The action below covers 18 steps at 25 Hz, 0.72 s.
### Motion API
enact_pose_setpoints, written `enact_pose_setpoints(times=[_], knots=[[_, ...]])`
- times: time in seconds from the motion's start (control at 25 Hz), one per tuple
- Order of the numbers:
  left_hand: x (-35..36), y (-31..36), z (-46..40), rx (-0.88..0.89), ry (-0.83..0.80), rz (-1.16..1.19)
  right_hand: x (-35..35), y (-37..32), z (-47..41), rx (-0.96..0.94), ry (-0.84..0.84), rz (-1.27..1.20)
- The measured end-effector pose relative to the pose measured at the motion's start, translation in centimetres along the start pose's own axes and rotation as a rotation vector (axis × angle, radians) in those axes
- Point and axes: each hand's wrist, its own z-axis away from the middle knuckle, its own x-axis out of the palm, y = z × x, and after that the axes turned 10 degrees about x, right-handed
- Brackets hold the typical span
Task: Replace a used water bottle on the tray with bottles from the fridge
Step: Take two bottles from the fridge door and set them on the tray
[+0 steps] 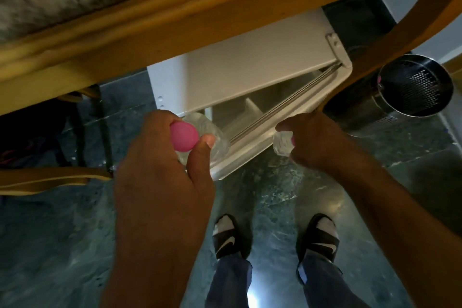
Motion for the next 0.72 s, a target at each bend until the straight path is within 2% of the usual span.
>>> enact_pose_setpoints(times=[0.16,0.44,0.6,0.72], knots=[[0.4,-1.2,-0.6,-0.046,-0.014,0.018,-0.5,-2.0,-1.2,-0.036,0.008,0.056],[1.7,-1.3,-2.0,-0.052,-0.091,0.022,-3.4,-3.8,-1.4,-0.113,0.0,0.014],[-1.9,1.2,-2.1,-0.017,-0.138,0.031,-8.4,-5.0,2.2,-0.22,-0.002,0.093],[-9.0,6.3,-3.4,0.005,-0.177,0.049,-17.1,-6.7,7.5,-0.296,-0.038,0.212]])
